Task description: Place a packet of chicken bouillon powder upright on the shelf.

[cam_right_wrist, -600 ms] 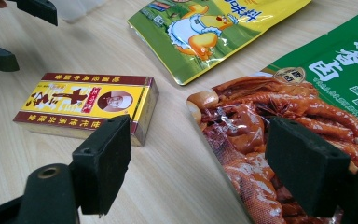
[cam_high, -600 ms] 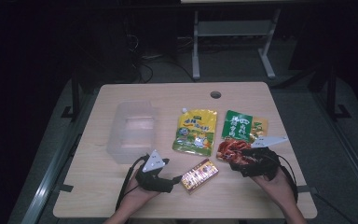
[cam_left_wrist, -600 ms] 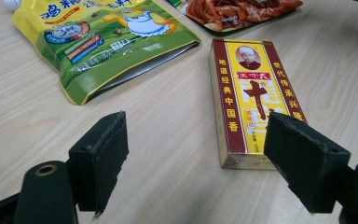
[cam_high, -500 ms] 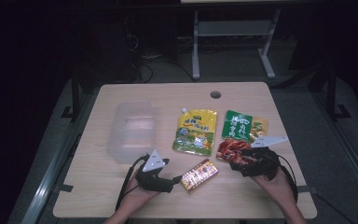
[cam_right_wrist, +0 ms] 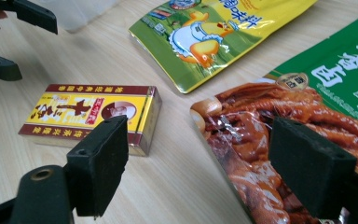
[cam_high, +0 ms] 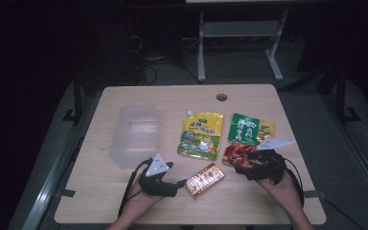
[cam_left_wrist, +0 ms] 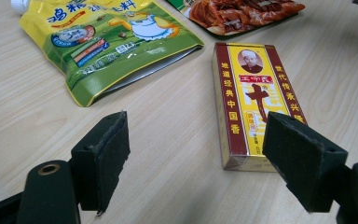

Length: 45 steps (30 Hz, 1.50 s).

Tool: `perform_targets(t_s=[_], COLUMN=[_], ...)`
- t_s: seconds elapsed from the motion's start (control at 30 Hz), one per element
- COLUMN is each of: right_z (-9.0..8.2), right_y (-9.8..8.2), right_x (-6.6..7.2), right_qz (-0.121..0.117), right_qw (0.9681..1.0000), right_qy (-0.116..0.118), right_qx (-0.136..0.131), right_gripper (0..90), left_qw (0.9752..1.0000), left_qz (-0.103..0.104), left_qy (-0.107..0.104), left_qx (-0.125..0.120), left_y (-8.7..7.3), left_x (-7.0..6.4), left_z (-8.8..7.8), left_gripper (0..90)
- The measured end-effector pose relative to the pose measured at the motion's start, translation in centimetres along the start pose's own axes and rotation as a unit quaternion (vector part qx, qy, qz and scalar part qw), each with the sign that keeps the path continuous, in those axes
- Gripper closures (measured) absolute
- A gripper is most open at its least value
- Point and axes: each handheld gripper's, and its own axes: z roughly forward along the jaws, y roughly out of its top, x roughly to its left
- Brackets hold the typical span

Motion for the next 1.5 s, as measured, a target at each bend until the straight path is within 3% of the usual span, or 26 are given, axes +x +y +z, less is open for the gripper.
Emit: perform_targets(t_s=[0.17, 0.63, 0.77, 0.93, 1.2, 1.5], right_z=[0.0, 0.6, 0.6, 1.0, 1.9, 3.2], right_y=[0.5, 0.8, 1.0, 1.9, 5.1, 9.1], right_x=[0.4, 0.6, 0.5, 0.5, 0.6, -0.6], right_qz=[-0.002, 0.005, 0.004, 0.009, -0.001, -0.005], right_qw=[1.0, 1.0, 1.0, 0.9999, 0.9999, 0.9998], right_qy=[0.0, 0.002, 0.003, 0.013, 0.009, -0.001], right_qx=[-0.004, 0.007, 0.004, 0.003, 0.008, 0.019], right_gripper=[19.5, 18.5, 18.5, 19.4, 20.6, 20.3], left_qw=[0.9999, 1.0, 1.0, 0.9996, 0.9985, 0.9958], left_qz=[0.011, 0.002, 0.001, 0.001, -0.015, -0.015], left_qy=[0.002, -0.005, 0.007, 0.028, 0.051, 0.084], left_qx=[-0.002, -0.003, -0.004, -0.004, 0.012, 0.035], left_y=[0.2, 1.1, 1.9, 3.1, 4.5, 5.3], left_x=[-0.3, -0.1, 0.1, 0.5, 1.9, 3.6], left_z=[-0.1, 0.4, 0.8, 1.6, 3.9, 5.9], left_gripper=[23.8, 27.7, 29.8, 37.2, 51.9, 82.7])
